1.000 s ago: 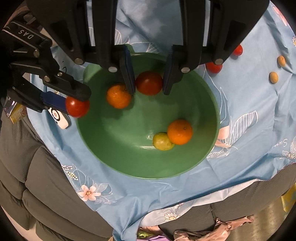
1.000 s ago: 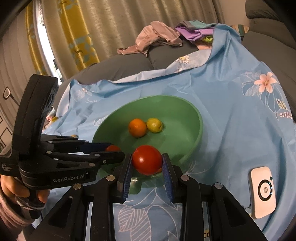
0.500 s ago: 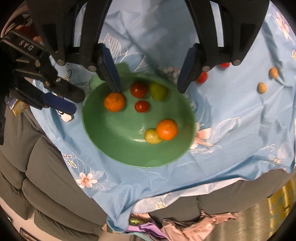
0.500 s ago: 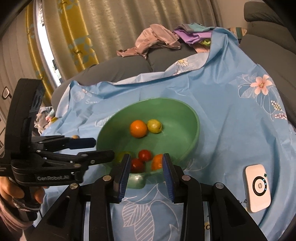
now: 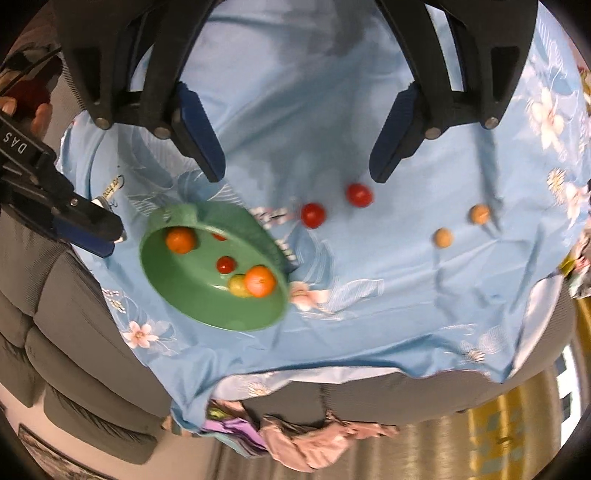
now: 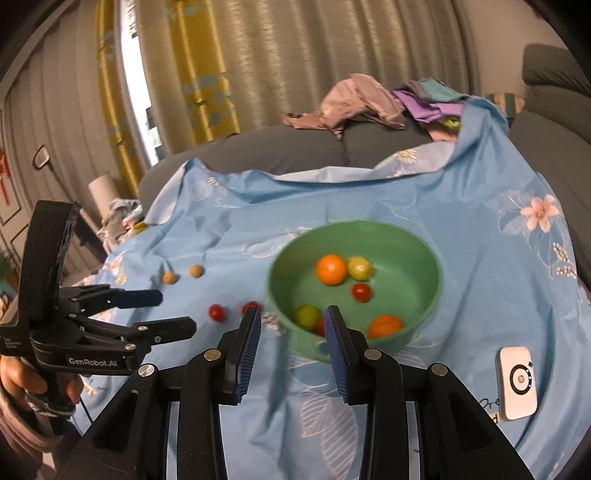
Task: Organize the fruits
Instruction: 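Withdraw both grippers from the bowl toward the remaining cherry tomatoes, then close the left gripper on a red cherry tomato on the cloth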
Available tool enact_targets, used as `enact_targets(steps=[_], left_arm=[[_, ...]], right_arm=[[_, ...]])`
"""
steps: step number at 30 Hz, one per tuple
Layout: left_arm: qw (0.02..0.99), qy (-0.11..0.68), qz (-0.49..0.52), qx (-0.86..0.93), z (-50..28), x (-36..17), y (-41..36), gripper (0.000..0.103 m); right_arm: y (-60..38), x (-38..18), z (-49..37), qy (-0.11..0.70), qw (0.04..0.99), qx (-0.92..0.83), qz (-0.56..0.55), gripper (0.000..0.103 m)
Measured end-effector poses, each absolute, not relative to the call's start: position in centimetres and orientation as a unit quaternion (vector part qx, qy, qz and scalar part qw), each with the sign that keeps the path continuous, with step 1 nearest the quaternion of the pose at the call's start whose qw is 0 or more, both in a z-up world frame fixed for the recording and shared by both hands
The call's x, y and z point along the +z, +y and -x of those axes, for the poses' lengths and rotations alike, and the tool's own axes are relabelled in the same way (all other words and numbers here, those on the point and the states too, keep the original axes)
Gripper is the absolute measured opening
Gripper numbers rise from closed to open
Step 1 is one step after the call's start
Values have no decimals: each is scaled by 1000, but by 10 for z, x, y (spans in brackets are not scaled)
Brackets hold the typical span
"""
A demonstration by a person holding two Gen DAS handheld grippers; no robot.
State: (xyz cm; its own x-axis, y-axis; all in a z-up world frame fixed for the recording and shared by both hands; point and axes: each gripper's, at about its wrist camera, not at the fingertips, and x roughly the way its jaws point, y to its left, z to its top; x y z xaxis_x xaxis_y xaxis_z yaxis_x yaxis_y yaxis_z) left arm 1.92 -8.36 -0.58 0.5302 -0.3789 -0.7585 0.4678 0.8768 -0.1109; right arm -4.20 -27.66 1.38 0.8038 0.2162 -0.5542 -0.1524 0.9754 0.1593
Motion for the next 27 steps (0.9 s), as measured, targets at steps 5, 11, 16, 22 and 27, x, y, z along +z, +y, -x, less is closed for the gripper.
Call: enact_targets(steps=[5,11,16,22,27], left_arm=[[881,414,-45,-225,-5,-3,-59,84],[886,412,-42,-207,10,-7,-35,87],[886,419,-30,-194,10,-13,-15,90],[883,432,-15,-184,5,-22,-2,91],[879,438,-12,-186,-1,-29,0,92]], right_arm=[[-257,16,48,301,946,115,-39,37],[-234,14,50,306,942,139,-25,38],[-215,10,44,315,936,156,-16,38],[-197,3,37,328,930,166,-3,38],[-189,-3,26,342,925,166,0,38]])
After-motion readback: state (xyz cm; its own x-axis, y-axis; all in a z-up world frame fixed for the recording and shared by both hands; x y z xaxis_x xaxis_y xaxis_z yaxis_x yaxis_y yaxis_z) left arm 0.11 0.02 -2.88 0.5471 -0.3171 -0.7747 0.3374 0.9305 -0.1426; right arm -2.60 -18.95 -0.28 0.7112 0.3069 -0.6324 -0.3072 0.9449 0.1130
